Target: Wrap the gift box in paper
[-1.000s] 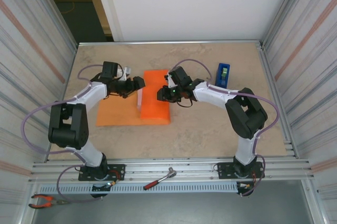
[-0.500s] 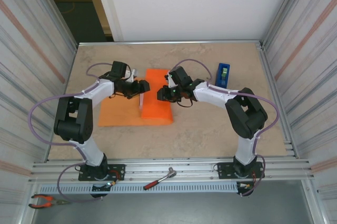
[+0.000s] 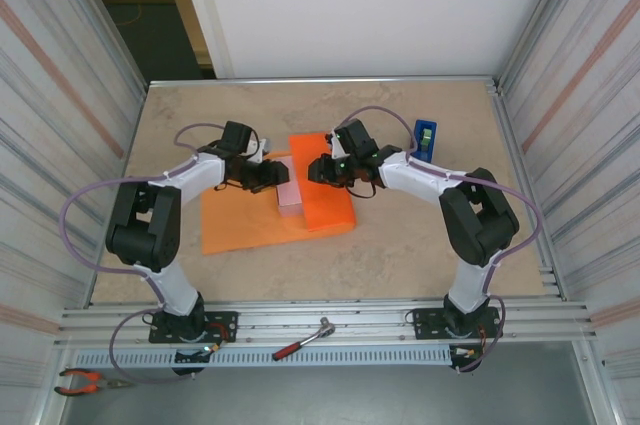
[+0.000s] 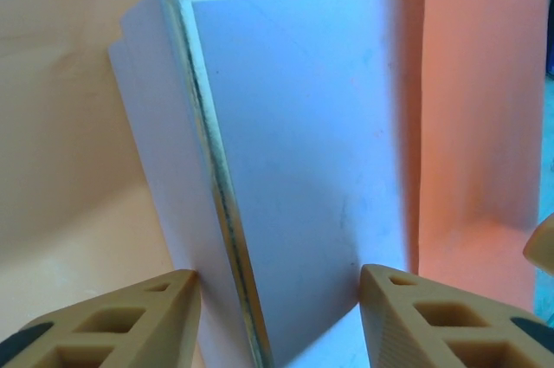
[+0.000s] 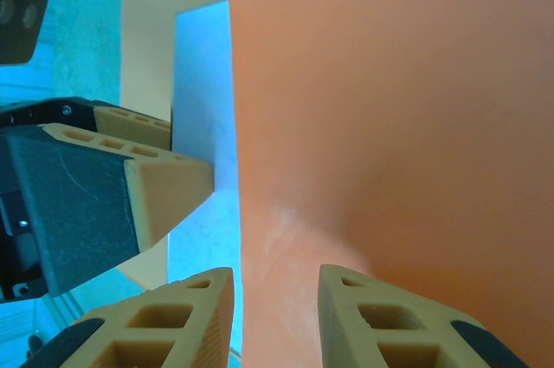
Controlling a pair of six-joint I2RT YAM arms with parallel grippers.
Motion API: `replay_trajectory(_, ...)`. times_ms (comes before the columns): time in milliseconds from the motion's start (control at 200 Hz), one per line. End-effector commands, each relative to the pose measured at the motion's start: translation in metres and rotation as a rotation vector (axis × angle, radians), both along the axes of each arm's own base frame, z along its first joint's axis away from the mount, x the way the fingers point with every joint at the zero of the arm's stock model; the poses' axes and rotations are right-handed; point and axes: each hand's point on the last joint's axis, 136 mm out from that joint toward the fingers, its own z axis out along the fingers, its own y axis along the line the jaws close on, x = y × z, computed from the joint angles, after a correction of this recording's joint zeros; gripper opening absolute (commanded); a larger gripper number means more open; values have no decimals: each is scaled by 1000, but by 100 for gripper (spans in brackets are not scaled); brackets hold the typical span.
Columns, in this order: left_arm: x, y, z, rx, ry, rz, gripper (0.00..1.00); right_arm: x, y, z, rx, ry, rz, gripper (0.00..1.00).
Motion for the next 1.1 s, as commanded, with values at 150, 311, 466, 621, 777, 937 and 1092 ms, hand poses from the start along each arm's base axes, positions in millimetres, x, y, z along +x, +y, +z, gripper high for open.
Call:
replay_trajectory(150, -1, 1, 12, 2, 0, -4, 67, -14, 0, -18, -8, 54, 10, 30)
replay_trajectory(311, 4, 1, 21, -8, -17, 8, 74, -16, 7, -17, -7, 51, 24, 30)
replay_trajectory(466, 9, -3, 23, -34, -23, 15, 77, -17, 15, -16, -6, 50, 37, 30)
replay_trajectory(621, 12, -6, 23, -51, -19, 20, 78, -17, 24, -17, -2, 53, 46, 30)
replay_trajectory(777, 13, -6, 17, -43, -12, 25, 78, -15, 32, -16, 6, 51, 47, 30)
replay_trajectory(937, 16, -4, 7, -24, 3, 34, 78, -13, 35, -16, 24, 57, 43, 29)
replay_trajectory(1092, 19, -3, -3, -4, 21, 35, 78, -12, 40, -13, 45, 59, 46, 29)
